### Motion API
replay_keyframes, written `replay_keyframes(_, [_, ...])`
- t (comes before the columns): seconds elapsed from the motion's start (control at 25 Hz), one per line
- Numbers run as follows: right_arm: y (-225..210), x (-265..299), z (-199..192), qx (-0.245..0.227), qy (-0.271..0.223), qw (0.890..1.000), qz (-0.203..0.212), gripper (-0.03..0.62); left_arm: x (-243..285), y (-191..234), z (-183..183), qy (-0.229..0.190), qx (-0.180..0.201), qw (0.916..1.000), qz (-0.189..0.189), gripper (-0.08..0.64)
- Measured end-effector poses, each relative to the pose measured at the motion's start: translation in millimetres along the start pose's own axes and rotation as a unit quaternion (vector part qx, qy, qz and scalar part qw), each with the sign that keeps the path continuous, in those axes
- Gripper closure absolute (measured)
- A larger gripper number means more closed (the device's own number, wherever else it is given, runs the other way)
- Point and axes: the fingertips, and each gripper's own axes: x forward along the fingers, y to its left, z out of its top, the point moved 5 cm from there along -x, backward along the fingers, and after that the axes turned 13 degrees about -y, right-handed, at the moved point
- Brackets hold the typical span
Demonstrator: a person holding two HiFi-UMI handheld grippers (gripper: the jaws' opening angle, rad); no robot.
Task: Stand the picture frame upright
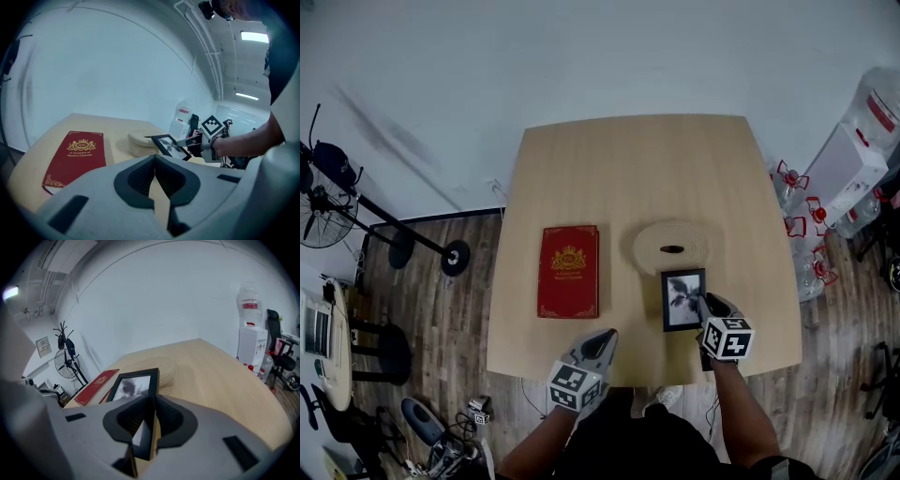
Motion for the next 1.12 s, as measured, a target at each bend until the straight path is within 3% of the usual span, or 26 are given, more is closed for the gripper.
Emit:
replay_keyframes(0.56, [-3, 24, -19, -0.003, 0.022, 1.000, -0.010, 0.528, -4, 12, -5, 0.001, -0.004, 0.9998, 0.018, 0.557])
replay_keyframes(1.12, [-3, 33, -27, -0.038, 0.036, 0.998, -0.023, 0.526, -9, 20, -8, 0.001, -0.015, 0.9993, 0.033, 0.557])
